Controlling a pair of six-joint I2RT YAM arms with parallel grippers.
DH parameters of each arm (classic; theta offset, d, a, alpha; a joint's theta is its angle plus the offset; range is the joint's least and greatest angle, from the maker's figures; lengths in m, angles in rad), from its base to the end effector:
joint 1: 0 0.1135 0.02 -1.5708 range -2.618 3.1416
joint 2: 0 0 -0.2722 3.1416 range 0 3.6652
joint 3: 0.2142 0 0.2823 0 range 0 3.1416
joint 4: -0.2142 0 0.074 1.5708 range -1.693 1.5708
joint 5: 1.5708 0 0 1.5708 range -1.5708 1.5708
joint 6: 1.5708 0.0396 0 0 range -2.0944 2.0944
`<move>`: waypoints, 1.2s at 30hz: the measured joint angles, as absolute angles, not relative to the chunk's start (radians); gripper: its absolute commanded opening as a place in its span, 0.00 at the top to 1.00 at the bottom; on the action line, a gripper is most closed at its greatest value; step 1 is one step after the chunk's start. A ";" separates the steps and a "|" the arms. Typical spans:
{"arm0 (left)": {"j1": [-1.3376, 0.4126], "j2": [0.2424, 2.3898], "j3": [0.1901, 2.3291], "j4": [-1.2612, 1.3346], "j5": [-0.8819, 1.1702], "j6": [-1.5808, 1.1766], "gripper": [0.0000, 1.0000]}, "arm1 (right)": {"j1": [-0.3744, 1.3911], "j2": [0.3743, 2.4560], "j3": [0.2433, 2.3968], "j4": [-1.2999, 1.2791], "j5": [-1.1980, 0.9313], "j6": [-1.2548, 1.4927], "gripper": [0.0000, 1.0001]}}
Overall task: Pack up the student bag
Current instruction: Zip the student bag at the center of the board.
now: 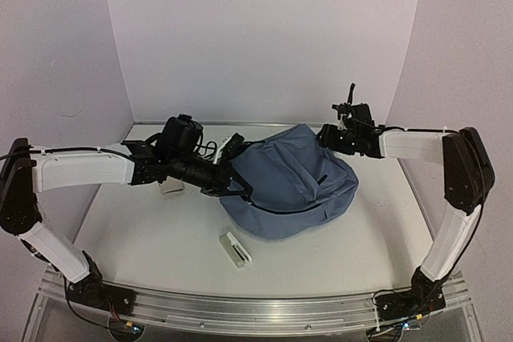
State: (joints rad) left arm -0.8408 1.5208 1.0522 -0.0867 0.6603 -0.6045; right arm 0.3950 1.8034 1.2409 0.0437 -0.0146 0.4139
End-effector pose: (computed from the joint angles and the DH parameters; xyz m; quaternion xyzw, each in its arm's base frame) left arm 0.2280 -0.2912 0.2588 0.2540 0.8023 -0.5167 0.1576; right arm 0.4121 0.1724 0.2257 0.0045 0.8648 0.2034 0.4591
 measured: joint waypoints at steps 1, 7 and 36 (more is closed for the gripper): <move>-0.851 1.526 1.043 -0.061 0.653 -0.624 0.93 | 0.395 1.777 1.240 0.033 -0.017 0.409 0.18; -0.866 1.539 1.052 -0.058 0.563 -0.662 0.31 | 0.405 1.491 1.121 -0.029 -0.077 0.452 0.08; -0.549 2.032 1.600 -0.550 0.473 -0.286 1.00 | 0.419 1.069 0.494 -0.055 -0.211 0.913 0.05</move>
State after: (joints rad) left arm -0.5488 2.0322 1.5997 -0.5505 0.4731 -0.2857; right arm 0.4194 1.0691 0.4937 -0.0548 -0.2114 0.9128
